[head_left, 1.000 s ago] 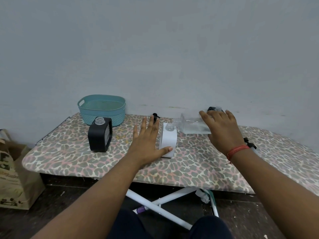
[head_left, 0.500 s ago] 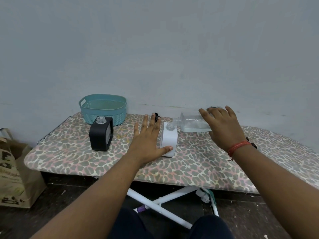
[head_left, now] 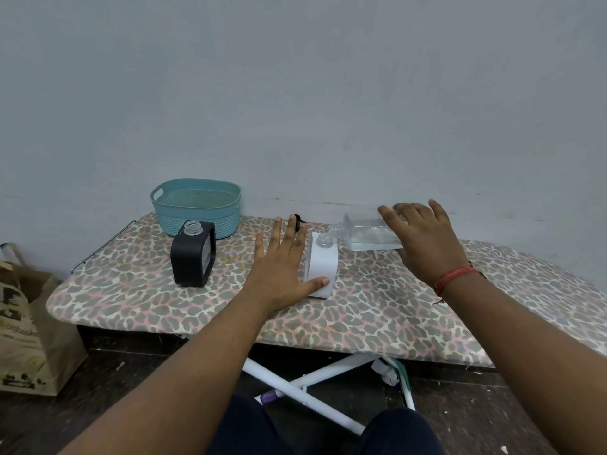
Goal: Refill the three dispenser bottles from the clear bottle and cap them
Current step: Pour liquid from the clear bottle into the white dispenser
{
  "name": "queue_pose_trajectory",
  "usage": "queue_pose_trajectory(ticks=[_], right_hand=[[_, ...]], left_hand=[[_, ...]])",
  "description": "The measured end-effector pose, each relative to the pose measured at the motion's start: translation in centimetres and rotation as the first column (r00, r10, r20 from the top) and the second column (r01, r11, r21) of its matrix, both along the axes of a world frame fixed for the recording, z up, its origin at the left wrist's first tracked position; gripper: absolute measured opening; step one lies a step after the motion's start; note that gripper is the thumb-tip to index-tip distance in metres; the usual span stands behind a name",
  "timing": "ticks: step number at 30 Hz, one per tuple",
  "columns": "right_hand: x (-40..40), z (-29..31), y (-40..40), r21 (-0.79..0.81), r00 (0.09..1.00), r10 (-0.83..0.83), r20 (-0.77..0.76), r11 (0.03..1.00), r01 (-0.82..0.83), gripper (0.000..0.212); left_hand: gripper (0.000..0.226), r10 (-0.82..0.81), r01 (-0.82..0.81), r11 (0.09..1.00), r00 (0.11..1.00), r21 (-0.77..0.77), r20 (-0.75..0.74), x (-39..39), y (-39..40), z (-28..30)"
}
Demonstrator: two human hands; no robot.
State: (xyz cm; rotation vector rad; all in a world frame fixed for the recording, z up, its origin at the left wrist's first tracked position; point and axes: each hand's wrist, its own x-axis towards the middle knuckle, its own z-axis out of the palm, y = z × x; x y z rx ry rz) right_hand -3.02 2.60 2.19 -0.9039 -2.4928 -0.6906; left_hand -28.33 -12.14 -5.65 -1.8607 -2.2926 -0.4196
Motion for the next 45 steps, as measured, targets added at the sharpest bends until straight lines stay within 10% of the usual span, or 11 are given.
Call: queue_pose_trajectory(ticks=[45], right_hand=[[0.06, 0.30, 0.54, 0.038, 0.999, 0.004, 0.035, 0.999, -0.005, 0.078]], left_hand=[[0.109, 0.015, -0.016, 1.000, 0.999, -0.015, -0.032, 0.15, -0.25, -0.05]])
